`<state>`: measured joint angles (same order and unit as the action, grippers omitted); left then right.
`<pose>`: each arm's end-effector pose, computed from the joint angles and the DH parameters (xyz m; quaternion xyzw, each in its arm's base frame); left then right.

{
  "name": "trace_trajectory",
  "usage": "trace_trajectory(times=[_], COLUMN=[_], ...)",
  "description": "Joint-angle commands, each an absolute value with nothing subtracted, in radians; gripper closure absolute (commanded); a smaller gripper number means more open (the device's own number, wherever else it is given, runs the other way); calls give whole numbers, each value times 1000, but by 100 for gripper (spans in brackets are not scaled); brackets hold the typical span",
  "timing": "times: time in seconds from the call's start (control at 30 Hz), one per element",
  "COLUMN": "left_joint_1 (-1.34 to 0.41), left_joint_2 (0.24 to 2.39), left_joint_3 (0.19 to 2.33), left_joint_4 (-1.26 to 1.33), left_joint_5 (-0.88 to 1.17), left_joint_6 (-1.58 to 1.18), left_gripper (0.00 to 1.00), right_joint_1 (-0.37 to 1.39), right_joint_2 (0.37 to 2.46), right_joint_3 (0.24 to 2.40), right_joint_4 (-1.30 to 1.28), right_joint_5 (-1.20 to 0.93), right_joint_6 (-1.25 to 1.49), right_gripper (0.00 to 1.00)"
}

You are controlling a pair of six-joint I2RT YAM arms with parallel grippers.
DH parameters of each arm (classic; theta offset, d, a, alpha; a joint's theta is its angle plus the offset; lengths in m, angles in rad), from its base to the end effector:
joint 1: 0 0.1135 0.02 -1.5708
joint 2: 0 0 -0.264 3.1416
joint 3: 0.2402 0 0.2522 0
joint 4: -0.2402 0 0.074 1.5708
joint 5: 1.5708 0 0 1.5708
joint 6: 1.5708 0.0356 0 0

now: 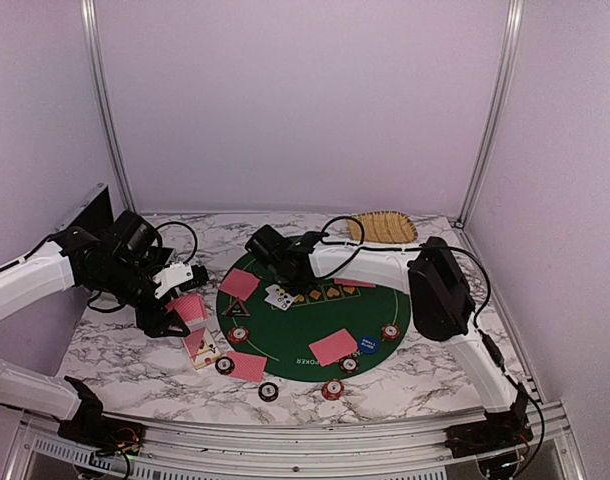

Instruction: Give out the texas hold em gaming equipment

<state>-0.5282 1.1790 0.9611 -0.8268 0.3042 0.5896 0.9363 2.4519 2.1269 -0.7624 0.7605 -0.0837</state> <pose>0.1894 -0.1229 0.2698 0.5395 0.7883 -0.1383 0.2614 0.3288 0.4053 0.1718 -0.3626 0.8302 -0.2362 0.3514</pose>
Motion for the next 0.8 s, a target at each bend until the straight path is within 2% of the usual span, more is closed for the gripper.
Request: trace_trajectory(times=[0.0, 0.33, 0.63, 0.77], left_joint_1=[-522, -522, -522, -522], left_joint_2=[1170, 1166, 1167, 1167], left_joint_3=[965, 961, 966, 965], left_joint_4=[-812, -811, -808, -808], left_joint_5=[313, 315, 318, 317], left_joint_6=[587, 584, 581, 581], left_gripper=[100, 100, 100, 100], right_joint_1=[970, 999, 1006, 1006], right_joint_2=[2451, 2448, 2415, 2399], right_joint_3=[2084, 1997, 1944, 1924], right_joint_4=[-605, -536, -544, -559], right_joint_5=[818, 714, 620, 581], right_joint_6=[-221, -265, -236, -212], right_gripper=[100, 97, 85, 75])
